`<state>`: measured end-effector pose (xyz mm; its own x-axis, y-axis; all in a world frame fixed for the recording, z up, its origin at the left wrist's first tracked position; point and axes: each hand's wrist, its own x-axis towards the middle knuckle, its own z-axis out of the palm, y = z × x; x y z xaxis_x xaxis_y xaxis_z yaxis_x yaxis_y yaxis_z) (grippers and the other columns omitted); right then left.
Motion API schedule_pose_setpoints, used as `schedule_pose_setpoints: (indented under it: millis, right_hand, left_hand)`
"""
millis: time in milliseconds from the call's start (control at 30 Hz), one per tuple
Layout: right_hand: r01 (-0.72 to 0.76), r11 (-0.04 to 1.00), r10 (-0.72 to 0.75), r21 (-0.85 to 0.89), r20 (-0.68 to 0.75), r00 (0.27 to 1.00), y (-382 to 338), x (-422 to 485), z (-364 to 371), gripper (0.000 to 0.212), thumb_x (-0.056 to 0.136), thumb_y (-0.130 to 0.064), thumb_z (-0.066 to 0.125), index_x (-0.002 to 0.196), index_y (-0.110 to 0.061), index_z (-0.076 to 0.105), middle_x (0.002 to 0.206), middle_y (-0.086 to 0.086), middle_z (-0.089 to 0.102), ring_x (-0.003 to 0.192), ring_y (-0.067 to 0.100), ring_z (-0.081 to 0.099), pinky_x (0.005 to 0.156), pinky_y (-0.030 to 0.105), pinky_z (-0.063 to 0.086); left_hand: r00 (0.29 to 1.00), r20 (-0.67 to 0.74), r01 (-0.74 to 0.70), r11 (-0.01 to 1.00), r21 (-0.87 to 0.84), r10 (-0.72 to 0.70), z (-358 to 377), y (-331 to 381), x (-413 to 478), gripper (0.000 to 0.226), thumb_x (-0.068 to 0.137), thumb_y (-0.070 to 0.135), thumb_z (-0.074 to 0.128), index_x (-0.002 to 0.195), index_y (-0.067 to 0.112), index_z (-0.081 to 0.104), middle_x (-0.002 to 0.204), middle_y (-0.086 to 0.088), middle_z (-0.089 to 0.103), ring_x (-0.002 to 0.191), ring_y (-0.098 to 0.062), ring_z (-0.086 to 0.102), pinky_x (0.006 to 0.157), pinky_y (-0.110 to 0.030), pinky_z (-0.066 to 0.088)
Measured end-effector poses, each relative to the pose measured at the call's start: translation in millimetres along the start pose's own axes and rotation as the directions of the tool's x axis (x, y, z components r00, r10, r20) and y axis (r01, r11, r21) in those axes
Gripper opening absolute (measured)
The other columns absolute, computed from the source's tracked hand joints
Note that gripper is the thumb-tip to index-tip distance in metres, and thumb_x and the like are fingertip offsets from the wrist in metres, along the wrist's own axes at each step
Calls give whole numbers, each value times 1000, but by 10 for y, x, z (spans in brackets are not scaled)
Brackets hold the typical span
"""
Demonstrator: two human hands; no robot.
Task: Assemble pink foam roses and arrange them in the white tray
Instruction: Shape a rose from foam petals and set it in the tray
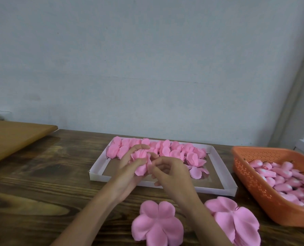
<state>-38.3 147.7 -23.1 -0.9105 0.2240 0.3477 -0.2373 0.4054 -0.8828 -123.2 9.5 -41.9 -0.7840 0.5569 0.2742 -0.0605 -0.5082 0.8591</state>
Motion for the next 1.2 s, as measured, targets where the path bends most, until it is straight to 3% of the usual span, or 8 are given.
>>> schedule_pose_setpoints:
  millis: [100, 267, 367, 533, 667, 733, 867, 1200]
  right_hand:
    - [31, 997, -32, -68, -7, 999, -9, -10, 43, 12, 93, -19, 71, 87, -25, 79, 77, -15, 77, 77, 7, 73, 74, 39, 64]
    - [95, 992, -99, -89, -44, 994, -13, -36, 116, 6, 89, -28, 76, 87, -28, 81, 77, -18, 76, 77, 3, 73, 73, 37, 63]
    - [152, 982, -159, -109, -59, 986, 1, -34, 113, 7, 90, -27, 75, 86, -31, 80, 75, -21, 75, 74, 1, 72, 70, 38, 63]
    - [136, 986, -120, -94, 160, 980, -36, 32, -103, 15, 90, -15, 71, 93, -27, 79, 81, -8, 78, 71, 9, 70, 68, 39, 62]
    - [185, 979, -190, -83, -63, 980, -50, 69, -225, 31, 93, -6, 60, 100, -29, 79, 88, -12, 74, 77, 5, 69, 67, 22, 55]
    - [310, 920, -326, -239, -27, 945, -63, 45, -184, 26, 98, -18, 60, 112, -32, 76, 100, -15, 65, 91, 4, 65, 71, 16, 52]
    - [362, 807, -369, -468, 79, 926, -41, 24, -92, 24, 93, -41, 69, 116, -38, 73, 111, -16, 56, 93, 6, 62, 76, 30, 56]
    - [342, 805, -395, -485, -7, 919, -30, 19, -66, 21, 86, -41, 77, 106, -34, 79, 110, -15, 61, 87, 5, 63, 70, 33, 58]
  left_hand:
    - [999, -37, -26, 999, 44, 27, 31, -6, -2, 26, 90, 24, 75, 115, 20, 69, 107, -18, 74, 94, -26, 71, 78, -36, 61]
    - [994, -78, -77, 995, 58, 81, 96, -9, -38, 56, 71, 43, 94, 114, 19, 66, 93, -10, 71, 78, -20, 69, 69, -29, 58]
    - [993, -71, -86, 991, 100, 93, 97, -3, -37, 72, 60, 26, 99, 121, 15, 62, 88, -6, 66, 74, -15, 66, 65, -27, 56]
    - [991, -67, -106, 981, 165, 118, 49, 6, -18, 52, 62, 13, 93, 106, 22, 68, 76, -3, 59, 68, -18, 60, 59, -30, 55]
    - [988, -54, -117, 933, 342, 144, -4, -7, -16, 48, 68, 13, 96, 106, 18, 66, 74, -8, 59, 58, -23, 53, 53, -31, 48]
    - [988, -13, -132, 894, 429, 152, 5, -30, -26, 49, 71, 14, 95, 109, 15, 65, 77, -15, 62, 57, -24, 52, 49, -32, 46]
    - [987, 54, -159, 869, 469, 151, 32, -85, -26, 37, 76, 2, 84, 102, 17, 62, 84, -30, 63, 59, -31, 54, 43, -31, 42]
    - [973, 66, -224, 843, 490, 220, 48, -123, -5, 36, 75, 3, 81, 100, 23, 64, 78, -14, 72, 60, -24, 62, 41, -30, 45]
